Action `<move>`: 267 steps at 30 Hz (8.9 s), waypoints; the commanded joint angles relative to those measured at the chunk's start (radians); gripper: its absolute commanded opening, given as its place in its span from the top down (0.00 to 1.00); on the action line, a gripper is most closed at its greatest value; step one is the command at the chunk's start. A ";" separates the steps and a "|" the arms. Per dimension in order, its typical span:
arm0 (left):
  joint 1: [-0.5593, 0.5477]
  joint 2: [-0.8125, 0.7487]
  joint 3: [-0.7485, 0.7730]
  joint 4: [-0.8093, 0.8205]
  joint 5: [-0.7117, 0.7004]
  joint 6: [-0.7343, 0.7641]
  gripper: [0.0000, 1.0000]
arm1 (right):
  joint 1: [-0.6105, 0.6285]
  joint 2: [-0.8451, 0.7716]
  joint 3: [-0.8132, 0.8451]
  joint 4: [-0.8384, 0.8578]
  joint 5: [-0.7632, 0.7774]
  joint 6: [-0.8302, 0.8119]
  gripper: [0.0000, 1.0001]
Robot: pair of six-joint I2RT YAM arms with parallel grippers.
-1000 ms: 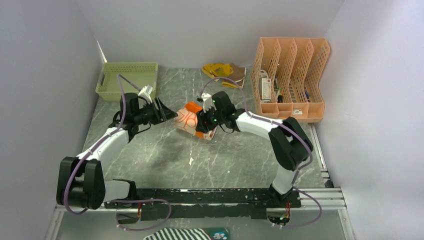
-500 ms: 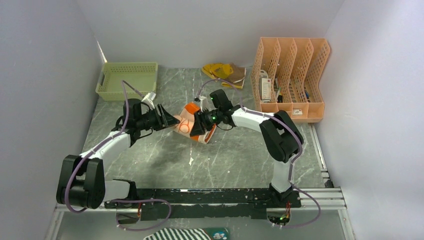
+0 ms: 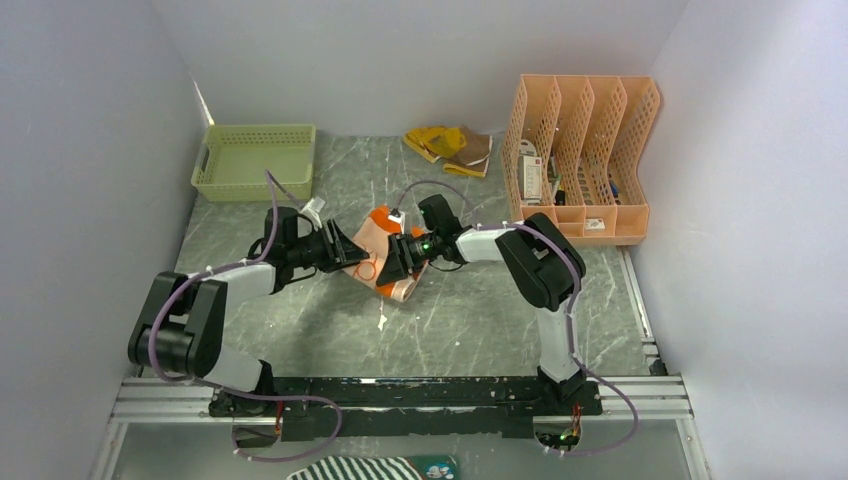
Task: Roll the towels
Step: Roll the towel at the center of the board, then pick up the towel at the center of the board.
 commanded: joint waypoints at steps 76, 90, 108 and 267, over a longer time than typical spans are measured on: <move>0.007 0.114 0.182 -0.115 -0.091 0.075 0.42 | -0.002 0.025 0.072 -0.127 0.035 -0.098 0.78; -0.029 0.360 0.369 -0.134 -0.132 0.118 0.45 | 0.124 -0.302 0.062 -0.295 0.735 -0.457 0.13; -0.048 0.467 0.553 -0.333 -0.256 0.205 0.46 | 0.364 -0.161 0.077 -0.170 1.240 -0.663 0.23; 0.031 -0.125 -0.120 0.066 -0.389 -0.128 0.20 | 0.032 0.112 -0.071 0.918 0.058 0.742 0.51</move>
